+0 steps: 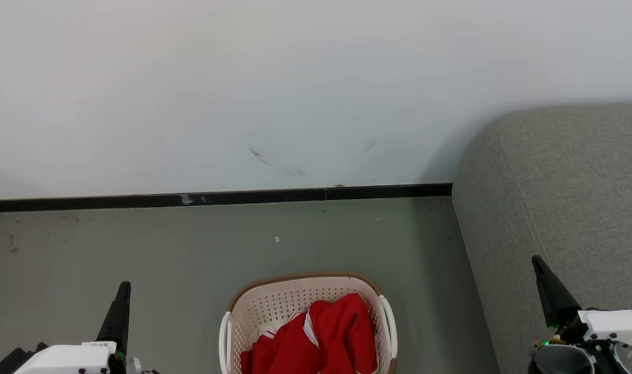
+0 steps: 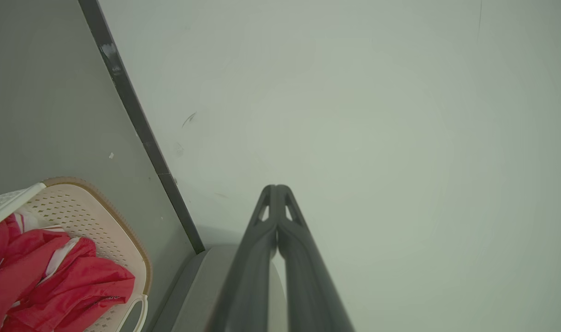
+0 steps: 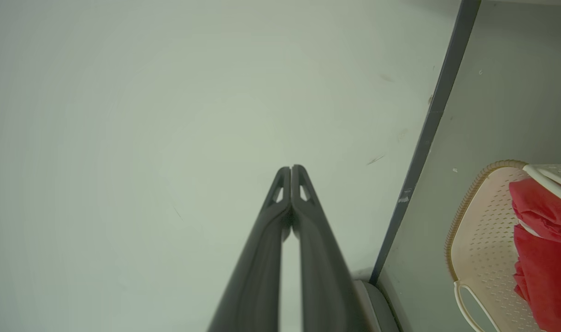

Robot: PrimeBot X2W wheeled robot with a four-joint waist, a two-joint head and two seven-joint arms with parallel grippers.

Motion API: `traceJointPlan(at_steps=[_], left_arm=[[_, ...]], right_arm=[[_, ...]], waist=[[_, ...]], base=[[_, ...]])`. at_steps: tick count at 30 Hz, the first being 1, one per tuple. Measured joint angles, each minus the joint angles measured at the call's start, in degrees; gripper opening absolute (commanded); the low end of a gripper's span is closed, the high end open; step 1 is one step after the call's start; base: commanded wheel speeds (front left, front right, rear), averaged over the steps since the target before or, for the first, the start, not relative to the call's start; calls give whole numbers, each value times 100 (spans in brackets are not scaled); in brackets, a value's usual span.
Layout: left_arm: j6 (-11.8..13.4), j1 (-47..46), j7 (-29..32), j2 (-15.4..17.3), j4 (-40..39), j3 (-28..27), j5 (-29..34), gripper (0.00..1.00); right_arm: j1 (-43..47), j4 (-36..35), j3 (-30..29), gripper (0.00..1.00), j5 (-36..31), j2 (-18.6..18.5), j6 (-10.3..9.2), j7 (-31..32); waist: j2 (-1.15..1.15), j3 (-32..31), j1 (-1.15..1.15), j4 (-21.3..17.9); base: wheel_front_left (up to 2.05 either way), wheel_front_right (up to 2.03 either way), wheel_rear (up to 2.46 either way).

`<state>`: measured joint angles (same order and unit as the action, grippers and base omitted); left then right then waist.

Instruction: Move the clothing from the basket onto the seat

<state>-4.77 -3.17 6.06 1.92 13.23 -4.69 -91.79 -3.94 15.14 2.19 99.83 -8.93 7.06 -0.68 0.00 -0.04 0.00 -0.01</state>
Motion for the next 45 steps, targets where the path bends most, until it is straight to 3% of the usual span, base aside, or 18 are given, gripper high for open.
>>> traceJointPlan(at_steps=[45], left_arm=[[0, 0, 0, 0, 0, 0, 0, 0]], right_arm=[[0, -1, 11, 0, 15, -14, -1, -18]], waist=[[0, 0, 0, 0]], base=[[0, 0, 0]])
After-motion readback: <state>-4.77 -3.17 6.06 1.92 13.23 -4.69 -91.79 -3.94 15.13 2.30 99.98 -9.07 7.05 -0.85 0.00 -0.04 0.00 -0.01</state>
